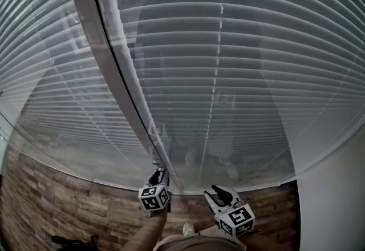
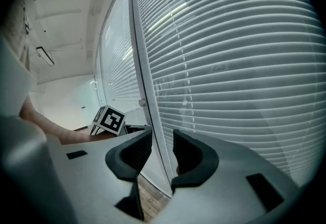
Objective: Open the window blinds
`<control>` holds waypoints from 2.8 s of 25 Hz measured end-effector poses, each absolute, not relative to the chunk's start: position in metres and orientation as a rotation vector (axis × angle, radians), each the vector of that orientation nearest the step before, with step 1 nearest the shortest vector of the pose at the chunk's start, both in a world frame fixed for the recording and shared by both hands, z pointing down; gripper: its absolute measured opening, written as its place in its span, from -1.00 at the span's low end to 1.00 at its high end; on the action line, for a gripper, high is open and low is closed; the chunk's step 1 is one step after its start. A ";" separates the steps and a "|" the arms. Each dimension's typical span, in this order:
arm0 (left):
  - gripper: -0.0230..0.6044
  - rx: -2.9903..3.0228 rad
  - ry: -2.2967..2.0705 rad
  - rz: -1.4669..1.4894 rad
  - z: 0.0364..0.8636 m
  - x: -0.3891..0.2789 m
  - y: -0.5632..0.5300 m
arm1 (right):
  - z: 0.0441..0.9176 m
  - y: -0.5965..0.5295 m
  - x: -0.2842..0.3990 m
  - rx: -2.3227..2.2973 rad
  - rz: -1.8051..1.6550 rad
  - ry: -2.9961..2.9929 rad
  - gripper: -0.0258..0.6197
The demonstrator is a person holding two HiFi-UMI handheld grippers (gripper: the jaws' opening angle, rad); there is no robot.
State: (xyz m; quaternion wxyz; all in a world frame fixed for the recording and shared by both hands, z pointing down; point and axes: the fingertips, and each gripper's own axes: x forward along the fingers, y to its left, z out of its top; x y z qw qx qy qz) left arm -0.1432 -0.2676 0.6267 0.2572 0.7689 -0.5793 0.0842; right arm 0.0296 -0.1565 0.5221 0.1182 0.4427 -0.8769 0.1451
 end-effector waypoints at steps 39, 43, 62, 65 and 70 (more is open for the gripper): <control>-0.35 2.257 -1.724 0.548 0.624 -0.142 -0.264 | 0.519 -0.151 0.041 1.319 0.427 -2.572 -0.54; -0.35 2.267 -1.725 0.551 0.623 -0.140 -0.267 | 0.520 -0.152 0.041 1.322 0.429 -2.569 -0.54; -0.48 2.227 -1.716 0.470 0.622 -0.143 -0.270 | 0.523 -0.159 0.032 1.318 0.440 -2.568 -0.54; -0.48 2.207 -1.688 0.431 0.624 -0.143 -0.269 | 0.523 -0.159 0.030 1.314 0.442 -2.568 -0.54; -0.49 2.173 -1.645 0.338 0.622 -0.143 -0.269 | 0.525 -0.158 0.028 1.305 0.449 -2.570 -0.54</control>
